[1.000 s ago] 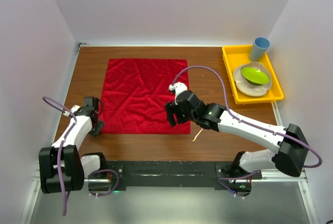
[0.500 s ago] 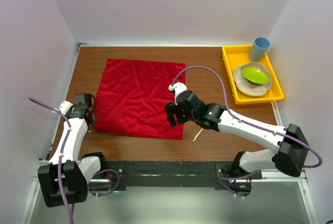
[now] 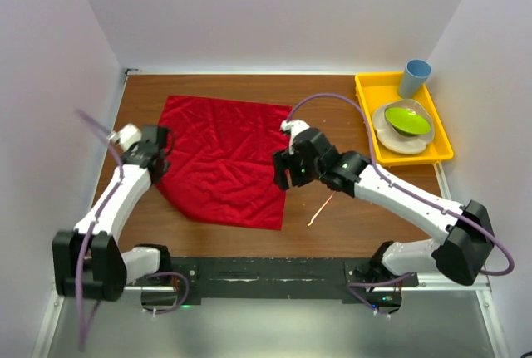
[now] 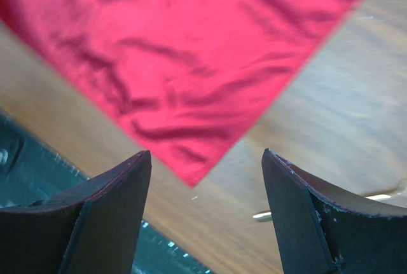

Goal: Fold the napkin, place the utensils inside, and roll it up
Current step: Fold the napkin

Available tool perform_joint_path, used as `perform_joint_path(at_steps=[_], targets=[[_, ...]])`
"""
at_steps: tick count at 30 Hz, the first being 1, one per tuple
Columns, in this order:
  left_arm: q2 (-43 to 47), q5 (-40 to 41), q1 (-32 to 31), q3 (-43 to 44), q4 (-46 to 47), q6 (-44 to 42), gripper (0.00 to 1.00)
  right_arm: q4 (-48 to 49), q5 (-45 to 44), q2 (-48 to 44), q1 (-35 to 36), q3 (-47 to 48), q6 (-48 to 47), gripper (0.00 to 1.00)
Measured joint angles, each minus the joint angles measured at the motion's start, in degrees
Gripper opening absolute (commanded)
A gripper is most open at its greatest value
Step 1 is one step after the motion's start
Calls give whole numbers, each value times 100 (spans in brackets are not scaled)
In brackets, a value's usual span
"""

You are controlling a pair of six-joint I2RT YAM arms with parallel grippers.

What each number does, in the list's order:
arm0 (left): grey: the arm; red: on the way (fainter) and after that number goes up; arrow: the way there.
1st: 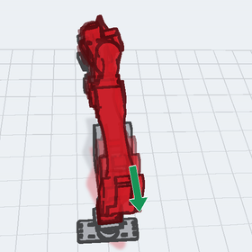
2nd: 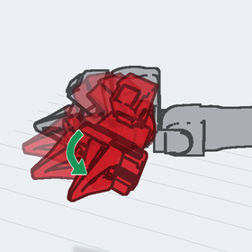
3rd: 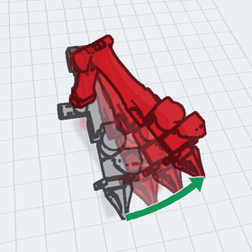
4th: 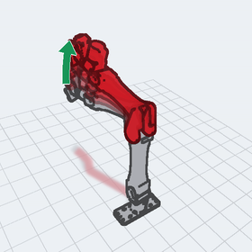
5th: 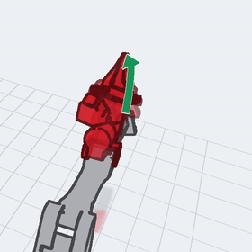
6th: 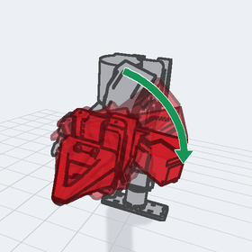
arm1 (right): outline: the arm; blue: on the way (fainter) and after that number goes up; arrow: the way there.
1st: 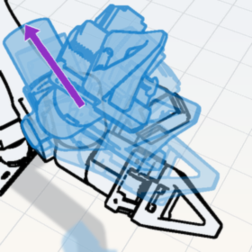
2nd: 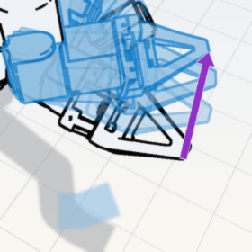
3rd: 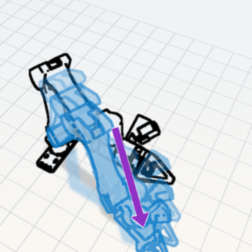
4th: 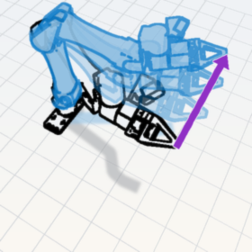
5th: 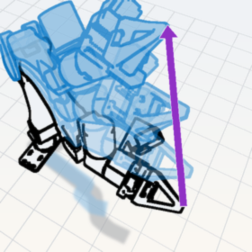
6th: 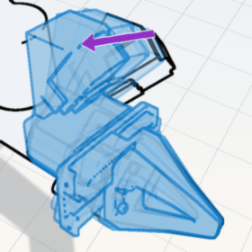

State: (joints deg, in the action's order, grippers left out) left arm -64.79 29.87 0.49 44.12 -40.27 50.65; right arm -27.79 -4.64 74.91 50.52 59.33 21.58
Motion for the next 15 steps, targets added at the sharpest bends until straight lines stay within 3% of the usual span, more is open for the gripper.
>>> perform_joint_path(at_steps=[6, 15], targets=[[-1875, 22, -1707, 1425, 1029, -525, 0, -485, 90, -105, -1106, 238, -160, 75], [-4234, -223, -2765, 3397, 2133, -1475, 0, -1038, -7, -542, -1237, 584, -245, 76]])
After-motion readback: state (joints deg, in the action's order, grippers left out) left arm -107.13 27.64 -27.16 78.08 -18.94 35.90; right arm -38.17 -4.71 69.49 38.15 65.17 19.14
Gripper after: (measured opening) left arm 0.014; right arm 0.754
